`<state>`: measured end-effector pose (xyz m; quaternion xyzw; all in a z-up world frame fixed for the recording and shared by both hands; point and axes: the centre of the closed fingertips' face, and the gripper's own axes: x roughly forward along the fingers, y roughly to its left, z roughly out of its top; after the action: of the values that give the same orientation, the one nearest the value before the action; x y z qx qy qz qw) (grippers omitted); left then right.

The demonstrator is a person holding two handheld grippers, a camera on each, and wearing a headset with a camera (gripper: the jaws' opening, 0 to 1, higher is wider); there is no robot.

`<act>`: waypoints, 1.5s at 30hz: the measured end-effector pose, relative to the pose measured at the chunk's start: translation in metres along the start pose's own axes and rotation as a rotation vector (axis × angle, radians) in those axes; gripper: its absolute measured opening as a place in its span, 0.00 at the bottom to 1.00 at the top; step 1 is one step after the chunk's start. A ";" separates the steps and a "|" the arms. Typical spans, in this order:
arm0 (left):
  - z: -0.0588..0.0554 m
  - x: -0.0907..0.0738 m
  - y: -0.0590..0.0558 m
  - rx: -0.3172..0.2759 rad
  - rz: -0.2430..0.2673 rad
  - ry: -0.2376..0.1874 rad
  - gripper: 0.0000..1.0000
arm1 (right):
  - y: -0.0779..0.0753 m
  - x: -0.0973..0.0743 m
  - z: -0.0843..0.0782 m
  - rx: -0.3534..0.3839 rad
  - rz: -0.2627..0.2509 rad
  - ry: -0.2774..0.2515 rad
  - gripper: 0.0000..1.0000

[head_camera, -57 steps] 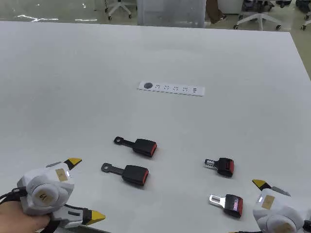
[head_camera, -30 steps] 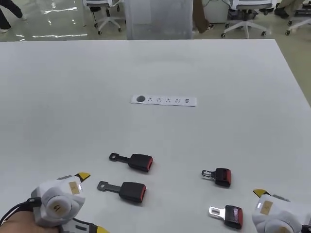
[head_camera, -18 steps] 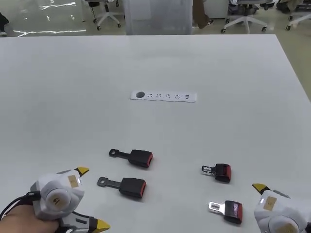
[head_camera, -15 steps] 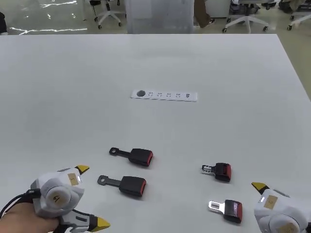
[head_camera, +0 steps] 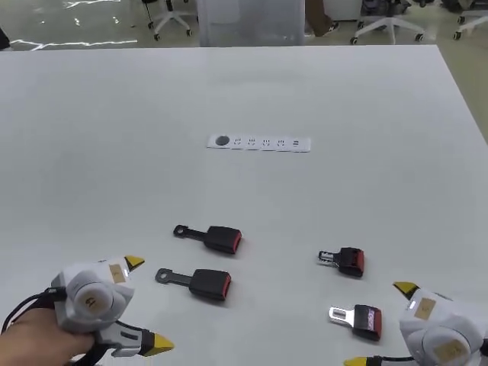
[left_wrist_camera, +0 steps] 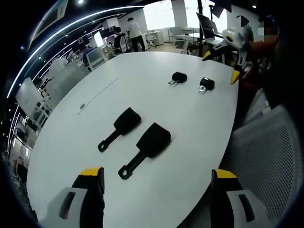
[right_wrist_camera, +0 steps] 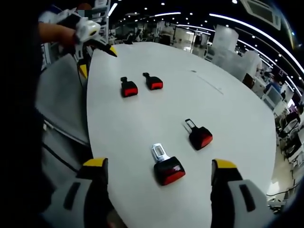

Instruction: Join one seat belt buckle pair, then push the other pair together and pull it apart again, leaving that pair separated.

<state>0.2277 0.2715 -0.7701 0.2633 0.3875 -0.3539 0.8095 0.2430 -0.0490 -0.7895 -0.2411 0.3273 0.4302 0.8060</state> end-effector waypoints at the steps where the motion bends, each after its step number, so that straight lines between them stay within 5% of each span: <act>1: 0.001 0.000 0.003 0.010 0.009 0.002 0.95 | 0.000 0.000 0.000 0.003 0.003 0.001 0.90; 9: 0.005 0.004 0.015 0.060 0.005 0.010 0.94 | -0.002 -0.003 -0.002 -0.006 -0.003 -0.006 0.91; 11: 0.006 0.006 0.016 0.088 -0.007 0.013 0.95 | 0.001 -0.004 0.004 0.079 0.030 -0.037 0.93; 14: 0.005 0.010 0.019 0.140 -0.017 0.038 0.96 | -0.008 -0.005 0.004 -0.012 -0.011 -0.015 0.95; 16: 0.005 0.013 0.022 0.158 -0.021 0.043 0.98 | -0.009 -0.004 0.005 -0.006 -0.019 -0.011 1.00; 18: 0.005 0.016 0.024 0.164 -0.037 0.050 0.97 | -0.006 -0.004 0.009 0.034 0.013 -0.023 1.00; 27: 0.010 0.037 0.023 0.276 -0.118 0.084 0.91 | -0.005 0.002 0.000 -0.100 0.011 0.038 0.99; 34: 0.018 0.051 0.019 0.303 -0.175 0.083 0.72 | -0.008 0.005 -0.006 -0.183 0.039 0.059 0.80; 41: 0.016 0.066 0.023 0.378 -0.201 0.104 0.58 | -0.004 0.012 -0.012 -0.143 0.125 0.080 0.58; 45: 0.018 0.074 0.025 0.394 -0.209 0.102 0.47 | -0.007 0.020 -0.021 -0.171 0.140 0.122 0.55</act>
<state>0.2886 0.2472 -0.8162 0.3922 0.3765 -0.4909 0.6807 0.2509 -0.0563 -0.8175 -0.3112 0.3539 0.4963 0.7291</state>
